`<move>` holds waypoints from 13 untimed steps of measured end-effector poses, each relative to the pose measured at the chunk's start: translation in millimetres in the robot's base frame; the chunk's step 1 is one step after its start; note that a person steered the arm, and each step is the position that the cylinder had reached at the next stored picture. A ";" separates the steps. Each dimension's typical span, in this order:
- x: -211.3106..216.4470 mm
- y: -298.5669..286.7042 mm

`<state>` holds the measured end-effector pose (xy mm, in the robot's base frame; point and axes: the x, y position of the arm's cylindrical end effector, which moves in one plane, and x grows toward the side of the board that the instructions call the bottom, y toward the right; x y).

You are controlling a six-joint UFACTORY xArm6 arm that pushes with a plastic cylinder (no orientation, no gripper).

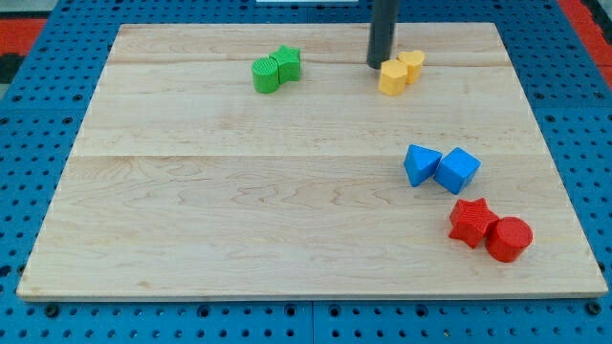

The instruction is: Place the blue cube towards the top left of the board

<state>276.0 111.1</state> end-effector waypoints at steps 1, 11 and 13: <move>0.0 -59.4; 205.6 2.1; 199.4 -26.3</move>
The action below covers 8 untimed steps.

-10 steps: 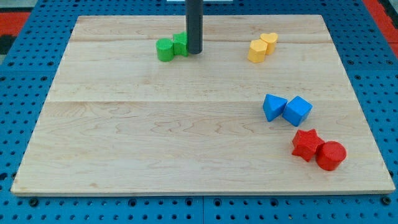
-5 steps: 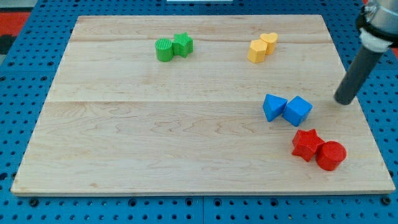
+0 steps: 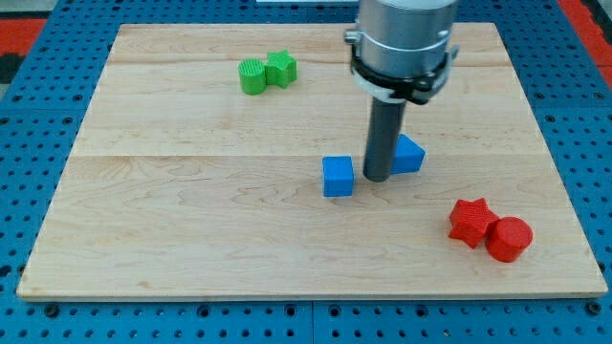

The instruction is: Place the blue cube towards the top left of the board

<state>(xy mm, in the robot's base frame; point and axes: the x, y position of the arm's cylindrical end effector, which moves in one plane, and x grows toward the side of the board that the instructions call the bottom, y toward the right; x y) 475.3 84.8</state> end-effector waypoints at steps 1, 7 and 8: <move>22.0 1.0; -47.9 -227.0; -69.9 -257.1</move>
